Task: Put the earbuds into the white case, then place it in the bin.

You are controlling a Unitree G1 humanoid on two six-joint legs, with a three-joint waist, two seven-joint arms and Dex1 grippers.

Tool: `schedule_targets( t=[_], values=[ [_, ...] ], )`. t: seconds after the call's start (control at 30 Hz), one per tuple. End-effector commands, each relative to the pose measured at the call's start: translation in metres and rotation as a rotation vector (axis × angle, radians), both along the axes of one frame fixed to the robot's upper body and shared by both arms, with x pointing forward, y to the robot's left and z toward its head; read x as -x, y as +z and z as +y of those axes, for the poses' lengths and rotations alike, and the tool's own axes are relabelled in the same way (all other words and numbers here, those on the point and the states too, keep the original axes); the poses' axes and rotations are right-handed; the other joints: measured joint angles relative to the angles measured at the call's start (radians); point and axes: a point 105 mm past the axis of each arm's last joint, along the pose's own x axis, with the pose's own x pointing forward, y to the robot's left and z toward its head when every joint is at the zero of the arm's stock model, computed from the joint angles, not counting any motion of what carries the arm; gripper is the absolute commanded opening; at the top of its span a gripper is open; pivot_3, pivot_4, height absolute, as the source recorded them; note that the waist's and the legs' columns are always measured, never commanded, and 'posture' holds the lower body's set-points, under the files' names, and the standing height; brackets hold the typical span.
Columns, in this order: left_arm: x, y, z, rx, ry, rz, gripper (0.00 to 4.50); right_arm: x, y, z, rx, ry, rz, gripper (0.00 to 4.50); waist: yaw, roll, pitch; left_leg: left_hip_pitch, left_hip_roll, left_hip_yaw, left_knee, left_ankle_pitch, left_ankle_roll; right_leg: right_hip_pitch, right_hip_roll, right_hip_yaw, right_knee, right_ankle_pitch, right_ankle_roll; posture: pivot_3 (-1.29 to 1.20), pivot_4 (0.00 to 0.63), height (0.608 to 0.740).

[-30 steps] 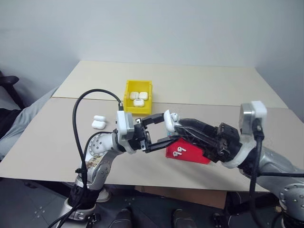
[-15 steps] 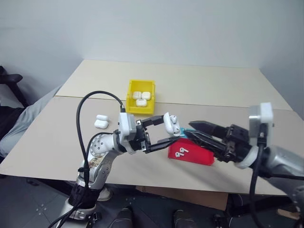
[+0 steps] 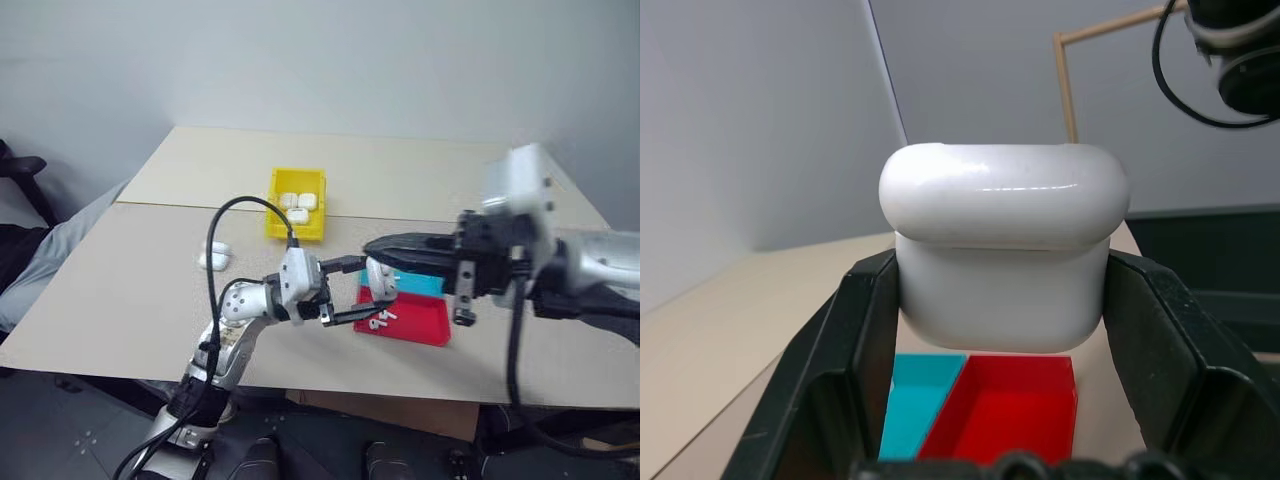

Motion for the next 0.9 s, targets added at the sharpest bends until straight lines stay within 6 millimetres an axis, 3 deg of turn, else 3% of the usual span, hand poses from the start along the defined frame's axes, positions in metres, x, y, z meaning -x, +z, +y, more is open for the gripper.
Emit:
schedule_targets(
  t=[0.03,0.3,0.63,0.8,0.9],
  values=[
    [0.004,0.009,-0.006,0.013,-0.020,-0.051,2.76,-0.007,-0.007,0.005,0.067,-0.017,-0.028,0.02,0.002,0.000,0.000,0.000,0.000,0.000,-0.001,0.000,0.000,0.000,0.000,0.000,0.000,0.000,0.000,0.00,0.150,0.740],
    [0.009,0.013,-0.006,0.051,-0.035,-0.053,2.76,-0.019,-0.029,0.005,0.170,-0.064,-0.025,0.02,0.007,0.000,0.000,0.000,0.000,-0.001,-0.006,0.002,0.004,-0.002,0.002,0.000,0.003,0.000,0.000,0.00,0.150,0.740],
    [0.008,0.014,-0.001,0.051,-0.024,-0.057,2.76,-0.025,-0.026,-0.021,0.217,-0.146,-0.074,0.02,0.007,0.000,0.000,0.000,0.000,-0.001,-0.003,0.000,0.001,-0.001,0.002,0.000,0.003,0.001,0.001,0.00,0.150,0.740],
    [0.001,0.016,0.001,0.056,0.009,-0.066,2.76,-0.019,0.011,-0.025,0.043,-0.122,-0.162,0.02,0.005,0.000,0.000,0.000,0.000,-0.001,-0.003,0.000,0.001,-0.001,0.002,0.000,0.004,0.002,0.001,0.00,0.150,0.740],
    [-0.022,0.026,0.005,0.102,0.156,-0.091,2.76,-0.021,0.025,-0.035,-0.023,-0.165,-0.192,0.02,0.008,0.000,0.000,0.000,0.000,-0.001,-0.003,0.000,0.001,0.000,0.002,0.000,0.004,0.003,0.003,0.00,0.150,0.740]
  ],
)
